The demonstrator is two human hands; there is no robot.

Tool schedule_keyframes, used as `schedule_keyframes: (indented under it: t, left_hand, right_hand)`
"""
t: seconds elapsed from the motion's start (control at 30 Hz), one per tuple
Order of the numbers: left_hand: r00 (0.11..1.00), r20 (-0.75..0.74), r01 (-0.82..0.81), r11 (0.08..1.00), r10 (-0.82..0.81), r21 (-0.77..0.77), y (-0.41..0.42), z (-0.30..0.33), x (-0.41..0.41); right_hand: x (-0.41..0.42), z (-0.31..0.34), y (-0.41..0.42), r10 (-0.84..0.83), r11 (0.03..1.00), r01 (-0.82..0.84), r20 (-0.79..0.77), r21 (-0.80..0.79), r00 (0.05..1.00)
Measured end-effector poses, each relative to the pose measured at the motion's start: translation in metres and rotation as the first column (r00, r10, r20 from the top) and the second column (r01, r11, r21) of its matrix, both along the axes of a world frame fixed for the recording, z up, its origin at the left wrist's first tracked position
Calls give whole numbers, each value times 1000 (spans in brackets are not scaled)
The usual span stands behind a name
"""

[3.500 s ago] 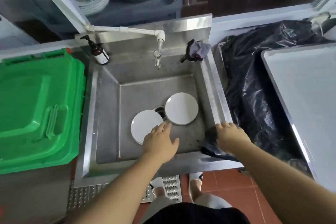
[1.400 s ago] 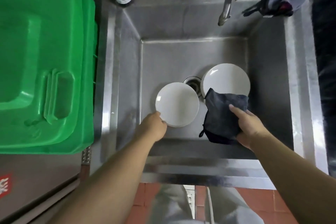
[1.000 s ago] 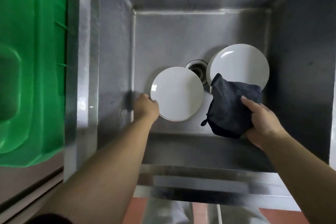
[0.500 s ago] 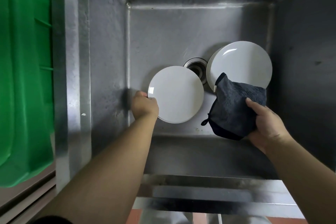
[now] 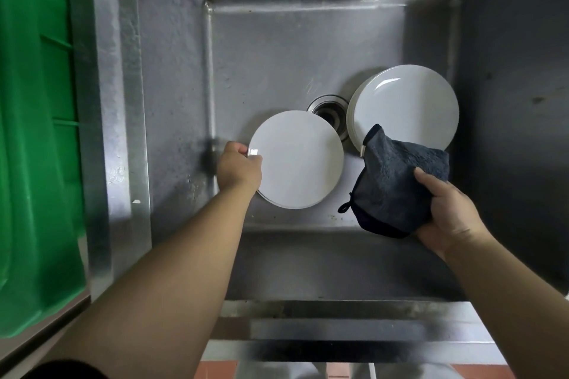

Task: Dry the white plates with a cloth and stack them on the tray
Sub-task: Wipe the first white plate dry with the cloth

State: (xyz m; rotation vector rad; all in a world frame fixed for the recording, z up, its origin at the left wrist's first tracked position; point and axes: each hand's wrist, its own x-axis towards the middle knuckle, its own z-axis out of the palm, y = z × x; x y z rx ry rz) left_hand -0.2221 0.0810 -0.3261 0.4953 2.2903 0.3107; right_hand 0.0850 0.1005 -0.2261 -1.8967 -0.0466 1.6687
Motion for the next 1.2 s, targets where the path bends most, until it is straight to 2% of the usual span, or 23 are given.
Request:
schedule_keyframes:
  t: [0.23,0.37,0.6,0.83,1.0,1.2]
  left_hand:
    - [987,126,-102,995,102,-9,-3,3,-1]
    - [962,215,-154,986,165,-71,-10,16,0]
    - [931,249,-239,961,268,-140,-18,44,-10]
    - [919,293,-231,962,266,-147,-24,89,-7]
    - [842,454,-268,957,289,-112,-27,134,-3]
    - [722,585,-403,912,370,-80,-35,196,-2]
  right_hand:
    - [-2,1,-6,4,1000,-4,1,-6,1000]
    - [-3,12,-8,-11,1000,11,17,-9,1000]
    - [-6,40,-11,-32,999,32,26,-4,999]
    - [-9,77,-14,-42,999,42,31,2,999]
    - [-7,111,-18,-58,998,57,33,25,998]
    - [-5,166,-23,-43,995,42,10,90,999]
